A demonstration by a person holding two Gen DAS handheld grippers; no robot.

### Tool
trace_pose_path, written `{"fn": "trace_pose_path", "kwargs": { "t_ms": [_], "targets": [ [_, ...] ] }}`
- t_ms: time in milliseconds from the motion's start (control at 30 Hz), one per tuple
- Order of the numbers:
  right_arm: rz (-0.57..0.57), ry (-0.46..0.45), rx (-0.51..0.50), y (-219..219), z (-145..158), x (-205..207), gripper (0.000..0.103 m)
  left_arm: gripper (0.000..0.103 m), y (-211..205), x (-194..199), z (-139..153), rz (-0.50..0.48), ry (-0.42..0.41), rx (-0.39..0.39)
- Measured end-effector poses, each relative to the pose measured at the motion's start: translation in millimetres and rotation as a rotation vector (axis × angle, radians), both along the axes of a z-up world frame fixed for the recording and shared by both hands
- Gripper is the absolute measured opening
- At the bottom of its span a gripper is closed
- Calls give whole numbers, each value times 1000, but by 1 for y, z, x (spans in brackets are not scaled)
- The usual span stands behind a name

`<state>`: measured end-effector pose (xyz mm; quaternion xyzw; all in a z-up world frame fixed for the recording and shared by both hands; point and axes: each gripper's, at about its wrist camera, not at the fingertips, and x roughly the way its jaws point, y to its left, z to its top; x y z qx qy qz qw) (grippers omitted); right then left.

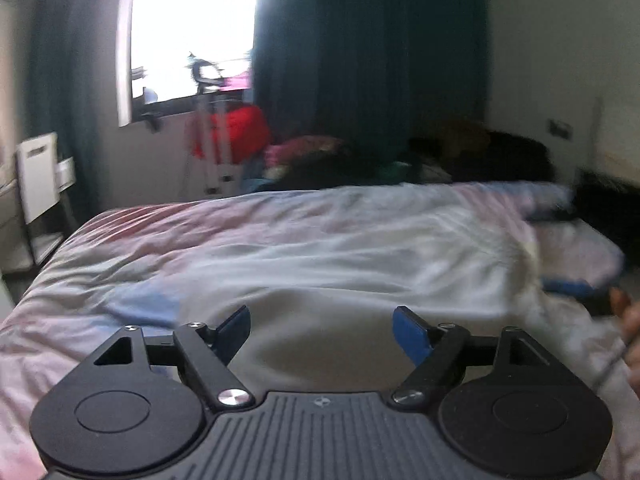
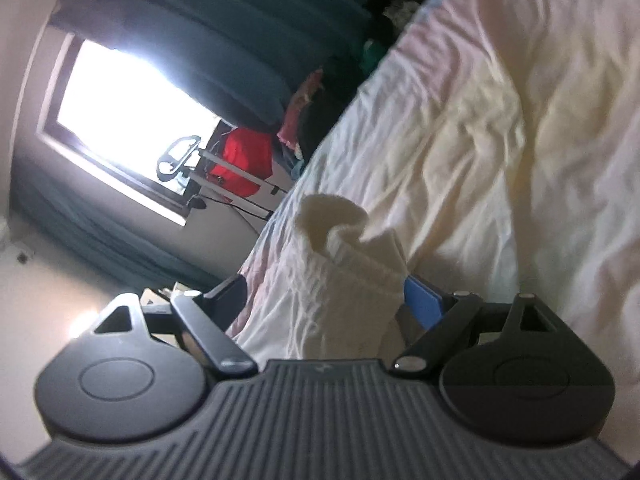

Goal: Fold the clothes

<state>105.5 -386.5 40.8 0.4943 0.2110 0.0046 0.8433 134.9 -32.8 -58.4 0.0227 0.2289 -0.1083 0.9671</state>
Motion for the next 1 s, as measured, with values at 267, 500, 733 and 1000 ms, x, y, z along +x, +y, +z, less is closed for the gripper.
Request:
{"fn": "trace_pose_path", "kwargs": {
  "t_ms": [267, 500, 733, 1000],
  "targets": [
    [30, 57, -5, 25, -17, 14, 88, 80, 45, 21, -20, 137, 87, -98],
    [13, 63, -114, 46, -33, 33, 61, 82, 58, 31, -22, 150, 123, -139],
    [-3, 37, -183, 54, -31, 34, 43, 84, 68, 33, -24, 141, 166, -194],
    [-26, -66, -250, 56, -2, 8, 38, 87, 83, 32, -27, 153, 214, -274]
  ]
}}
